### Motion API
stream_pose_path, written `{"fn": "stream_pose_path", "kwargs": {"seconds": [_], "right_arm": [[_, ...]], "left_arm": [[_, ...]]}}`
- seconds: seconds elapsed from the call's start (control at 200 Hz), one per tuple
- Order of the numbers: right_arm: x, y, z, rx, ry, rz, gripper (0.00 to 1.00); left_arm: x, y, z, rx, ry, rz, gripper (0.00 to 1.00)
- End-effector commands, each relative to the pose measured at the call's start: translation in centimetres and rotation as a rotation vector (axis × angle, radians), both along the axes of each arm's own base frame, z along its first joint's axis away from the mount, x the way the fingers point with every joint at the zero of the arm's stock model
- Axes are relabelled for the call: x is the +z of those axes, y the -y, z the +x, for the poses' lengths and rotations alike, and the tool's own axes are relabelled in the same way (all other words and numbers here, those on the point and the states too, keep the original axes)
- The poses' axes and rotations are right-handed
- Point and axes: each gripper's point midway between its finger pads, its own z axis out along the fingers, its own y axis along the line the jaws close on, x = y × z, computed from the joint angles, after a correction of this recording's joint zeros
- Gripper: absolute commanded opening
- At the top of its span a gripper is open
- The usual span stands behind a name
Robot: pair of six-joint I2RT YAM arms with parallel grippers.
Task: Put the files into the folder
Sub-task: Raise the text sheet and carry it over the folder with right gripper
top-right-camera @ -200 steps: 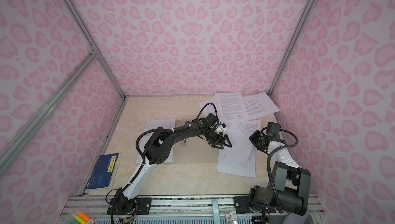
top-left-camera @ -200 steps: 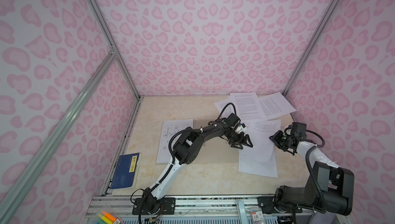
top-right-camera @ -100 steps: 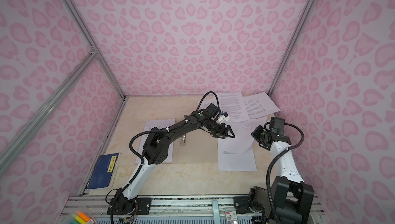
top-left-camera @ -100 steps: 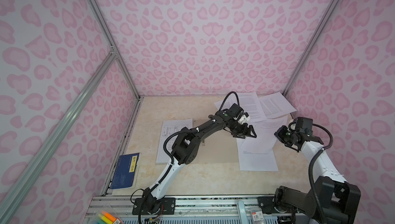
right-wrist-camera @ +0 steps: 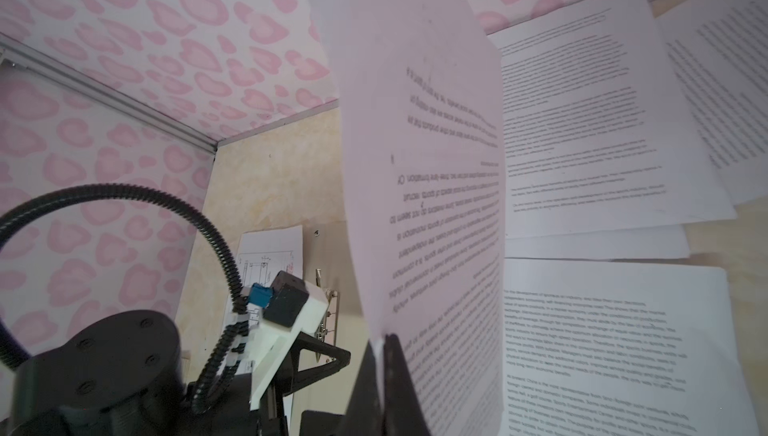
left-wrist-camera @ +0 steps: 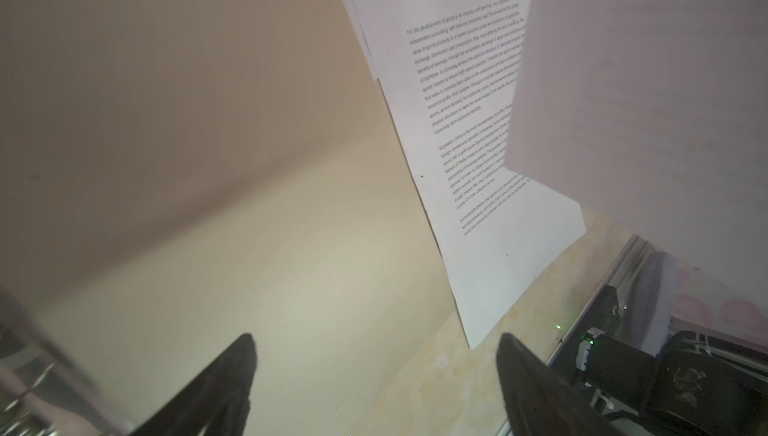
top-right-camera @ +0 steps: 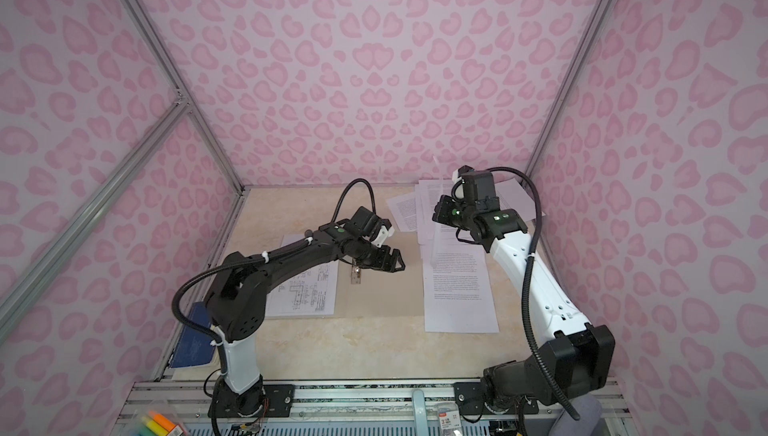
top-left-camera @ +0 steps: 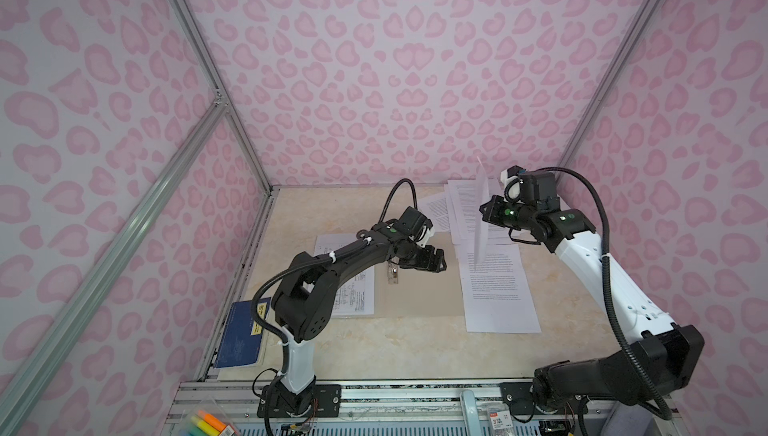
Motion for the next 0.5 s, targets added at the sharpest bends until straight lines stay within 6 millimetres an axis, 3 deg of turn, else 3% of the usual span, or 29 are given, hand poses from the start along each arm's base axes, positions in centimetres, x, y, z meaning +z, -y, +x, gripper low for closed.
{"fn": "stream_pose_path", "kwargs": {"seconds": [0.0,0.115,0.175,0.23,0.285,0.305,0.495], "right_arm": [[1.0,-3.3,0.8,0.053,0.019,0.010,0.00],[0.7,-7.6,1.0,0.147,0.003,0.070,0.00],[0.4,-9.5,0.7,0.201,-0.015,0.129,0.00],[-0.1,-10.6,0.3,0.235,-0.030,0.172,0.00],[-0.6,-10.7,0.1,0.242,-0.029,0.178,0.00],[-2.4,-10.3,-0.1,0.233,-0.061,0.162,0.00],[-10.6,-6.2,0.2,0.179,-0.178,0.124,0.00]], "left_arm": [[21.7,-6.3,-4.1,0.061,0.546,-0.329,0.94],[21.3,-10.4,-5.4,0.155,0.619,-0.307,0.96],[20.1,-12.8,-5.3,0.234,0.651,-0.227,1.00],[18.7,-14.9,-5.0,0.302,0.666,-0.142,0.98],[17.2,-16.3,-5.2,0.337,0.647,-0.086,0.98],[16.9,-16.7,-5.3,0.341,0.643,-0.078,0.98],[15.2,-17.4,-5.6,0.353,0.600,-0.053,0.98]]}}
